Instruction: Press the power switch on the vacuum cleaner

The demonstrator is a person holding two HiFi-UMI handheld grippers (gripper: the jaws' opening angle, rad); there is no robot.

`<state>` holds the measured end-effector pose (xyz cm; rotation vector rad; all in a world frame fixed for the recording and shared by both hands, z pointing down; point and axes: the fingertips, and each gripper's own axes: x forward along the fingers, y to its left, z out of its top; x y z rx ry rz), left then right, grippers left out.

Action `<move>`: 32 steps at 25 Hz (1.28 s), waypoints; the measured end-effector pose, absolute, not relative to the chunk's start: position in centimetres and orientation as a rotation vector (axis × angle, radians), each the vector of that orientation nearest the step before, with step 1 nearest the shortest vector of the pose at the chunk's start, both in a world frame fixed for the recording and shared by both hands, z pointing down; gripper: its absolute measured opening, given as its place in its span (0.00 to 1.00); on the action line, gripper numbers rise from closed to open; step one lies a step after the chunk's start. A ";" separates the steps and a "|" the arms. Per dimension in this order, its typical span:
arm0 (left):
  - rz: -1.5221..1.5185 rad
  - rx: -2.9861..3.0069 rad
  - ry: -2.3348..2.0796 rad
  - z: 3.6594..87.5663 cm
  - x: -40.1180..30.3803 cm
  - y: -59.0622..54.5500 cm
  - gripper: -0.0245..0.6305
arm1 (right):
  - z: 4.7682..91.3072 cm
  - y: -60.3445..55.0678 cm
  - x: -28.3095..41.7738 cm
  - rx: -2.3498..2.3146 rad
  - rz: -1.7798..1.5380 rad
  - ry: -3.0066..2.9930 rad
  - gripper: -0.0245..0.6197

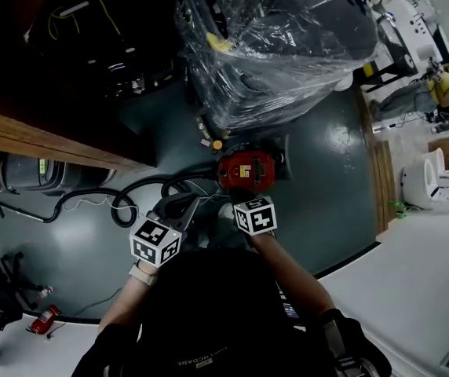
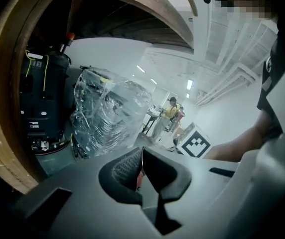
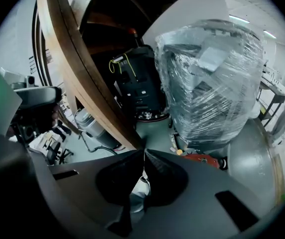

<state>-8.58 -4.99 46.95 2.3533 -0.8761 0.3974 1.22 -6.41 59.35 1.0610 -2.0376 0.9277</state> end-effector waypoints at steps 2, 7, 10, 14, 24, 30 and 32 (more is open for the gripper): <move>0.373 2.370 -0.878 45.8 -8.4 -5.8 0.06 | 56.9 -6.3 0.5 1.052 0.917 -2.079 0.08; 0.292 2.413 -0.881 42.4 -7.6 -6.8 0.06 | 49.7 -6.3 -0.3 1.059 0.892 -2.220 0.08; 0.251 2.446 -0.867 40.5 -6.6 -7.0 0.06 | 45.3 -6.9 0.0 1.085 0.847 -2.334 0.08; 0.208 2.503 -0.841 37.8 -5.4 -7.4 0.06 | 39.5 -7.4 0.4 1.122 0.758 -2.513 0.08; 0.116 2.648 -0.808 32.0 -3.4 -9.0 0.06 | 29.0 -7.4 3.1 1.228 0.481 -2.896 0.08; 0.102 2.687 -0.775 30.9 -2.4 -9.2 0.06 | 27.7 -7.3 4.3 1.261 0.375 -2.933 0.08; 0.102 2.690 -0.773 30.8 -2.1 -9.3 0.06 | 27.8 -7.3 4.6 1.273 0.355 -2.924 0.08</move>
